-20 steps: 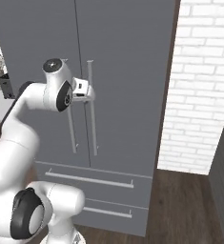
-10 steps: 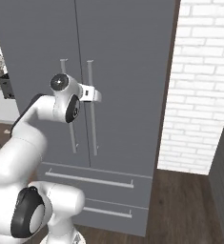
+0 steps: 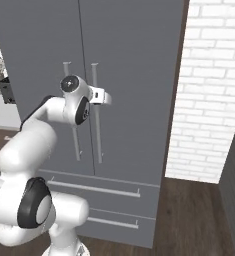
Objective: Take the strawberry from the fridge and place it on top of the pancake, located on the dining counter.
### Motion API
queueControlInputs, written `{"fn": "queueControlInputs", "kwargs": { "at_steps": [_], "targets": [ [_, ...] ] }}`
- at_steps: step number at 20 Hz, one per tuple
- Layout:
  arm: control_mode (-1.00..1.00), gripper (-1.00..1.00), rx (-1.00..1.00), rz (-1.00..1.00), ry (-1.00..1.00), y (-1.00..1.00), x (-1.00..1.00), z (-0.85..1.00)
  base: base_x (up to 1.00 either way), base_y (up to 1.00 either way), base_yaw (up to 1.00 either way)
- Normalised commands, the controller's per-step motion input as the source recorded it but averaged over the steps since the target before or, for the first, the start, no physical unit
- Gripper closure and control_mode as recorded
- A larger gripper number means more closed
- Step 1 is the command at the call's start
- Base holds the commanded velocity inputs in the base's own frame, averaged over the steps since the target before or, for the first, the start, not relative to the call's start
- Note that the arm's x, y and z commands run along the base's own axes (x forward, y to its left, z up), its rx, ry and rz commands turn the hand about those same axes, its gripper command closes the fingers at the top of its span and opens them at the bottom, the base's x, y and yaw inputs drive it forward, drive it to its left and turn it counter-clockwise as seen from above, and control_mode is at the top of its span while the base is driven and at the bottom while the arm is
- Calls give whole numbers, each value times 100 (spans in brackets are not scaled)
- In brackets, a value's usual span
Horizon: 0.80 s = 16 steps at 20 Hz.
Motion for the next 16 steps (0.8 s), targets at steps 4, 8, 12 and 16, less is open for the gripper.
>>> {"fn": "queueControlInputs", "kwargs": {
  "at_steps": [4,8,12,16],
  "targets": [
    [-100,-100,0,0,0,-11,33,0,0,0,0],
    [-100,-100,0,0,0,-8,46,0,0,0,0],
    [-100,-100,0,0,0,-13,42,0,0,0,0],
    [-100,-100,0,0,-1,-7,19,0,0,0,0]
  ]
}}
